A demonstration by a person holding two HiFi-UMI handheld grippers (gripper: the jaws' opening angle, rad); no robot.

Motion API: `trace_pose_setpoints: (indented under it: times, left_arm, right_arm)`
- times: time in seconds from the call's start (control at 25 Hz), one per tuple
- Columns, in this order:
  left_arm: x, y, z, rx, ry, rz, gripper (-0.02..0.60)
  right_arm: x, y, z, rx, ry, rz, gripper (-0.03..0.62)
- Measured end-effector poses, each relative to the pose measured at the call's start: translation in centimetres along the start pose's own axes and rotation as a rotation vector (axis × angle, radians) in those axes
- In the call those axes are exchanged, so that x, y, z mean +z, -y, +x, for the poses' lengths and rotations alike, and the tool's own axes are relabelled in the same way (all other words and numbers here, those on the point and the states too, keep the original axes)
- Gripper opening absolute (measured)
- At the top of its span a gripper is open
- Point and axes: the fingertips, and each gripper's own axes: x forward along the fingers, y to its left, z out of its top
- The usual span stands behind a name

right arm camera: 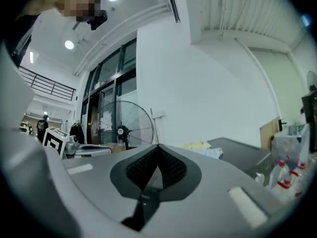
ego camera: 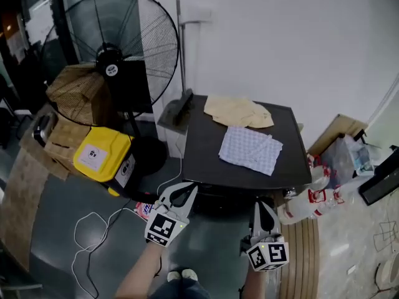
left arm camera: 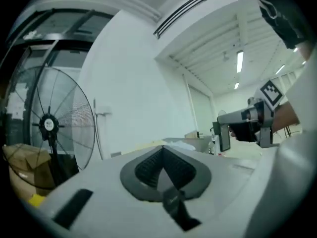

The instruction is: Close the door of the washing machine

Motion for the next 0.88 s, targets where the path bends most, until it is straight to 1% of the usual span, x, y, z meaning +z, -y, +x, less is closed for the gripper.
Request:
trace_pose_setpoints:
  times: [0.16, 0.24, 0.32, 0.44, 0.56, 0.88]
  left_arm:
    - [9.0, -2.4, -2.0, 0.072, 0.100, 0.064, -0.002]
    - [12.0, -2.9, -3.2, 0.094, 0.139, 0.082, -0.002]
    - [13.9, -2.9, -4.5, 0.110, 0.164, 0.091, -0.002]
    - [15.3, -2.7, -5.9, 0.122, 0.180, 0.105, -0.002]
    - [15.5, -2.6, -6.9, 0.123, 0.182, 0.111, -0.002]
    - [15.7, -2.6, -7.8, 0.126, 0.183, 0.086, -0.002]
  right_arm:
    - [7.7, -2.3, 0.8, 0.036, 0.116, -0.053, 0.008]
    - [10.3, -3.7, 0.9, 0.055, 0.155, -0.074, 0.008]
    - [11.7, -4.9, 0.8, 0.067, 0.169, -0.090, 0.008]
    - [12.6, -6.0, 0.7, 0.071, 0.176, -0.105, 0.008]
    - [12.8, -6.7, 0.7, 0.070, 0.175, -0.114, 0.008]
    - [12.4, -7.5, 0.0, 0.060, 0.152, -0.130, 0.006]
